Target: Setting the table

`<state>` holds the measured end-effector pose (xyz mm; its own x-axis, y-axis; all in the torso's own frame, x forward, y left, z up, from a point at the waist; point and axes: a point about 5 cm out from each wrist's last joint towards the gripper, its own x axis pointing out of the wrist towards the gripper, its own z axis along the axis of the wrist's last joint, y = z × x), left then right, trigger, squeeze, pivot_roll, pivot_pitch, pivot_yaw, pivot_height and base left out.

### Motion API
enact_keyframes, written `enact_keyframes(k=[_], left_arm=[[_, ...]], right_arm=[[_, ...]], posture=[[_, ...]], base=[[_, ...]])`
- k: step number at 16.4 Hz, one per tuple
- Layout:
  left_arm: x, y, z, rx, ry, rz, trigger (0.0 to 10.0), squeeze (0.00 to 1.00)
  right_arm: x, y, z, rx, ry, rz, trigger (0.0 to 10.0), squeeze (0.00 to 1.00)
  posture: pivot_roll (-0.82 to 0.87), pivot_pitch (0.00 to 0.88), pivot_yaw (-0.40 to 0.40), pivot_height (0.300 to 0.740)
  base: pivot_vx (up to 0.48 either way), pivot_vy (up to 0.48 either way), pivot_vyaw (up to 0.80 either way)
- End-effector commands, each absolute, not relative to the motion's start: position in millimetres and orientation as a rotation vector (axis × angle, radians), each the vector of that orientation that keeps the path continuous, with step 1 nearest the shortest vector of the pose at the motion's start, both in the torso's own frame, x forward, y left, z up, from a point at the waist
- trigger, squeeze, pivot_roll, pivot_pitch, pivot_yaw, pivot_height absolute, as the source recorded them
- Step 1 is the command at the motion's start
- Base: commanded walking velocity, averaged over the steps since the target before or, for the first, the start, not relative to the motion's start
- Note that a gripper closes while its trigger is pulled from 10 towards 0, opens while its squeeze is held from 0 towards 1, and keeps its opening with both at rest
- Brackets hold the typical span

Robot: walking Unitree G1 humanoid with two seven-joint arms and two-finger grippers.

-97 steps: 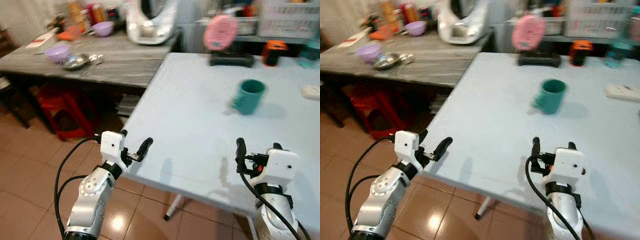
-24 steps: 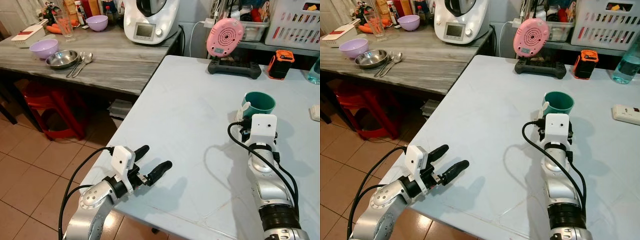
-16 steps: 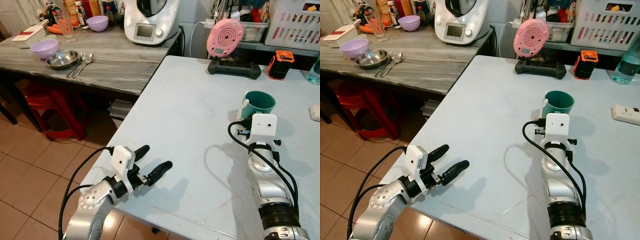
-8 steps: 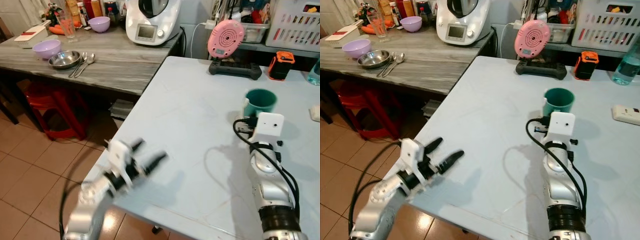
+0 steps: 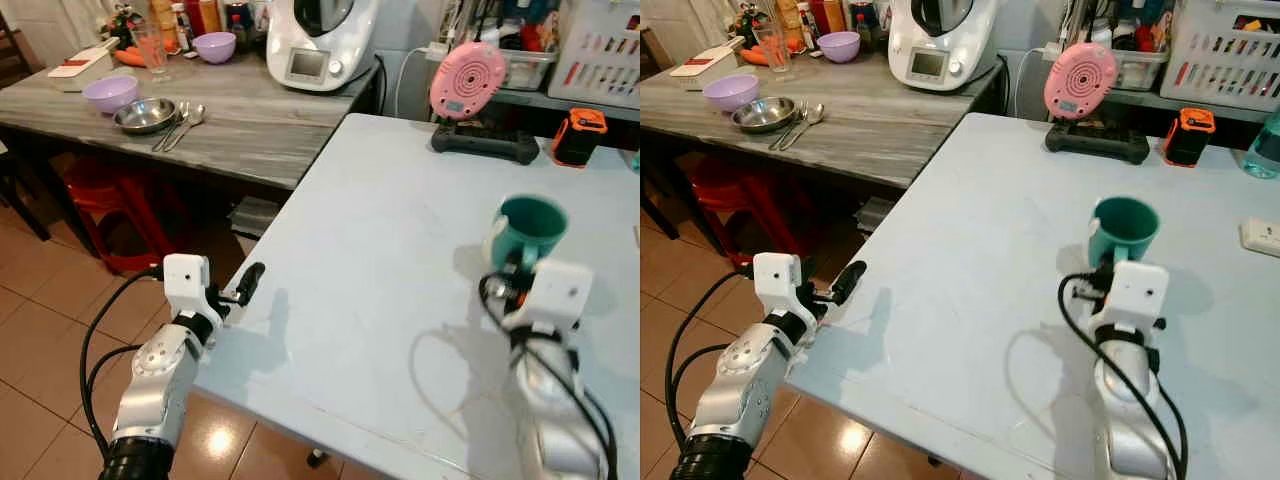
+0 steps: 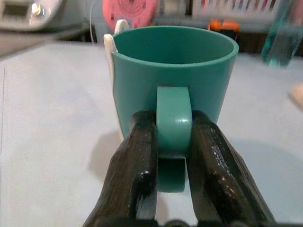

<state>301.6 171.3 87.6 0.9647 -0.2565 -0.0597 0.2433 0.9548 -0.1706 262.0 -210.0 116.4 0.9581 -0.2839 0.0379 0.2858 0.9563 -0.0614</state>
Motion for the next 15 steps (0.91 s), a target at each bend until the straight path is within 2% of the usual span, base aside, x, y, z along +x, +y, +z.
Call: enact_keyframes(k=[1,3,8,15], left_arm=[[306.4,171.7,90.7,-0.160,0.070,-0.245,10.0,0.00],[308.7,169.7,91.6,-0.161,0.066,-0.250,10.0,0.00],[310.2,164.2,91.2,-0.162,0.061,-0.281,10.0,0.00],[308.2,166.1,90.0,-0.152,0.059,-0.281,10.0,0.00]], right_arm=[[258.6,-207.5,120.4,-0.060,-0.041,-0.278,10.0,0.00],[256.4,-207.3,120.3,-0.058,-0.036,-0.280,10.0,0.00],[256.6,-206.6,122.7,-0.061,-0.035,-0.272,10.0,0.00],[258.0,-203.1,122.0,-0.061,-0.030,-0.255,10.0,0.00]], posture=[[-0.06,0.000,0.065,0.740],[-0.06,0.000,0.068,0.740],[-0.06,0.000,0.069,0.740],[-0.05,0.000,0.066,0.740]], base=[[0.000,0.000,-0.80],[0.000,0.000,-0.80],[0.000,0.354,-0.57],[0.000,0.440,0.00]])
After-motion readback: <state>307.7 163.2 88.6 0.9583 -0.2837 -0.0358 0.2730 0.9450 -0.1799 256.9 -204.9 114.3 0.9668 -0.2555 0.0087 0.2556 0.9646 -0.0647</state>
